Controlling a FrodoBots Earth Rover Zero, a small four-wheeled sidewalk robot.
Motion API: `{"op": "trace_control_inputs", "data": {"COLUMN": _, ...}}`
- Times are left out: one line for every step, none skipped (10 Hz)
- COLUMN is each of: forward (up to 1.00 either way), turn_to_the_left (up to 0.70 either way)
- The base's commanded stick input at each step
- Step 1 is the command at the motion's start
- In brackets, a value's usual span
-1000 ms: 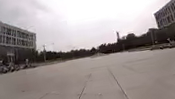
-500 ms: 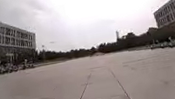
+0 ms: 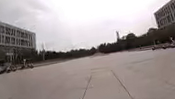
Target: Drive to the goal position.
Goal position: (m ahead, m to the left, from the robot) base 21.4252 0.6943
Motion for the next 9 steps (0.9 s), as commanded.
{"op": "trace_control_inputs", "data": {"forward": 0.5, "turn_to_the_left": 0.0}}
{"op": "trace_control_inputs", "data": {"forward": 0.5, "turn_to_the_left": 0.0}}
{"op": "trace_control_inputs", "data": {"forward": 0.5, "turn_to_the_left": 0.0}}
{"op": "trace_control_inputs", "data": {"forward": 0.5, "turn_to_the_left": 0.0}}
{"op": "trace_control_inputs", "data": {"forward": 0.5, "turn_to_the_left": 0.0}}
{"op": "trace_control_inputs", "data": {"forward": 0.5, "turn_to_the_left": 0.0}}
{"op": "trace_control_inputs", "data": {"forward": 0.5, "turn_to_the_left": 0.0}}
{"op": "trace_control_inputs", "data": {"forward": 0.5, "turn_to_the_left": 0.0}}
{"op": "trace_control_inputs", "data": {"forward": 0.5, "turn_to_the_left": 0.0}}
